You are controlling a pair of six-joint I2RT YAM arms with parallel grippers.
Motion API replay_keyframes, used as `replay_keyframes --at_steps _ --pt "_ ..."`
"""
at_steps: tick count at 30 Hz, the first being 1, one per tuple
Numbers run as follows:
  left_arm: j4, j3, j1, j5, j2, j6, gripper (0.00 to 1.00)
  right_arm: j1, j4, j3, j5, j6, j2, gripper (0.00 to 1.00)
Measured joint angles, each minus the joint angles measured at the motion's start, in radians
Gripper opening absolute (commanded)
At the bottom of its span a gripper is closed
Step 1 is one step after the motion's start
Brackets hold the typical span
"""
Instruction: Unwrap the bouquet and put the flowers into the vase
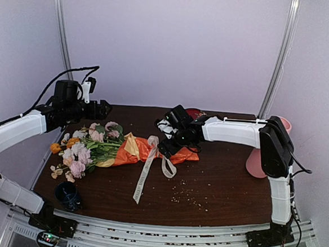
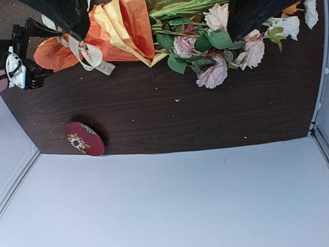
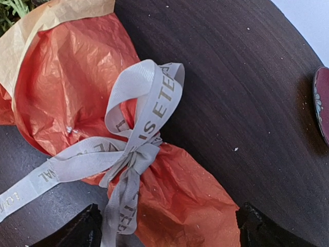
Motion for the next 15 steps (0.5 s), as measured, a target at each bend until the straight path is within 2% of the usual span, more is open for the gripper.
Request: replay_keyframes --at_steps 6,11,15 --pt "0.0 0.0 0.0 0.008 0.0 -0.003 0.96 -0.004 -0.024 0.027 -0.022 -0.008 0.027 0.83" --pt "0.0 0.0 0.0 0.012 0.0 -0.003 0.96 -0.004 -0.029 0.027 -0.011 -0.012 0.048 0.89" --pt "0.0 0.0 0.0 0.015 0.0 -0.003 0.96 -0.004 -0.03 0.031 0.008 -0.019 0.084 0.89"
